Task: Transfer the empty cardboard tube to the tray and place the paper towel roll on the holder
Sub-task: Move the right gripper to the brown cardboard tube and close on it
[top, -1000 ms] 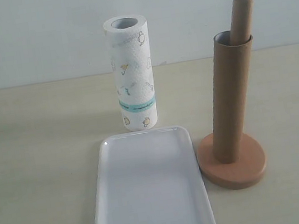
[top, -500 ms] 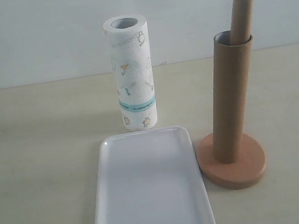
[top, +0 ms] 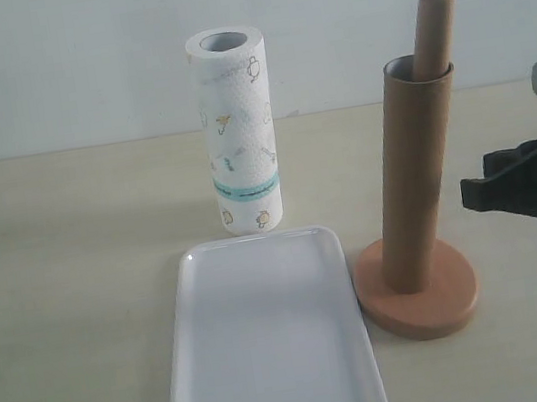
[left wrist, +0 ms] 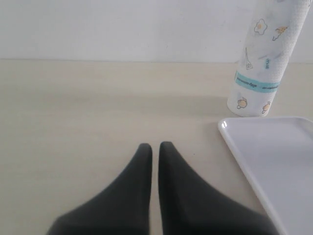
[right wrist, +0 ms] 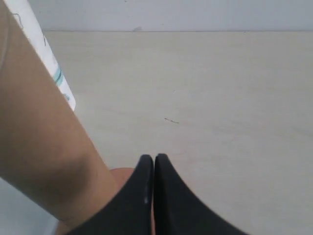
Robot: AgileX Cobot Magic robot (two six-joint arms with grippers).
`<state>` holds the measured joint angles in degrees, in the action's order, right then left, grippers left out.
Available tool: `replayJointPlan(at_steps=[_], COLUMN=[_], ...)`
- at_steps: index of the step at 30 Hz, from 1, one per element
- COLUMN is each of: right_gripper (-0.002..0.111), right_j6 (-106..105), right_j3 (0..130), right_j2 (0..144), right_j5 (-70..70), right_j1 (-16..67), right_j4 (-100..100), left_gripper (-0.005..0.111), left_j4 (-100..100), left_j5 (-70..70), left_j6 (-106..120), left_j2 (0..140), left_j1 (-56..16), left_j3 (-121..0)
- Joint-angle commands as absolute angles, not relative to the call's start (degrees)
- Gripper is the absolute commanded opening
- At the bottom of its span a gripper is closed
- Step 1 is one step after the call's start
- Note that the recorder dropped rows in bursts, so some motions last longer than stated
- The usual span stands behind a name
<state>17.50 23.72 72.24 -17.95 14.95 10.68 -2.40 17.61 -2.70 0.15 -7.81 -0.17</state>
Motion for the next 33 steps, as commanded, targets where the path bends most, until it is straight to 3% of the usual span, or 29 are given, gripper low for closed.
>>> replayJointPlan(at_steps=[1,7,19,28,30,32,33], right_gripper=[0.0,0.0,0.0,0.0,0.006,0.03,0.06], right_j6=[15.7,15.9,23.1,28.6,27.4,24.8,23.6], right_j3=[23.4,22.2,8.1,8.1,8.1,8.1,8.1], right_j2=[72.4,68.1,47.0,54.6,58.8,62.6,64.9], right_j5=[-18.3,-14.1,-26.5,-44.3,-46.4,-50.0,-51.9], right_j1=[15.3,15.3,15.3,15.5,15.5,15.5,15.5], right_j4=[11.0,11.0,11.0,27.7,27.7,27.6,26.7], left_gripper=[0.005,0.005,0.005,0.005,0.005,0.005,0.005], left_j4=[-2.4,-2.4,-2.4,-2.4,-2.4,-2.4,-2.4], left_j5=[17.6,17.6,17.6,17.6,17.6,17.6,17.6], left_j6=[-2.4,-2.4,-2.4,-2.4,-2.4,-2.4,-2.4], left_j2=[0.0,0.0,0.0,0.0,0.0,0.0,0.0], left_j1=[-7.6,-7.6,-7.6,-7.6,-7.6,-7.6,-7.6], left_j3=[0.0,0.0,0.0,0.0,0.0,0.0,0.0])
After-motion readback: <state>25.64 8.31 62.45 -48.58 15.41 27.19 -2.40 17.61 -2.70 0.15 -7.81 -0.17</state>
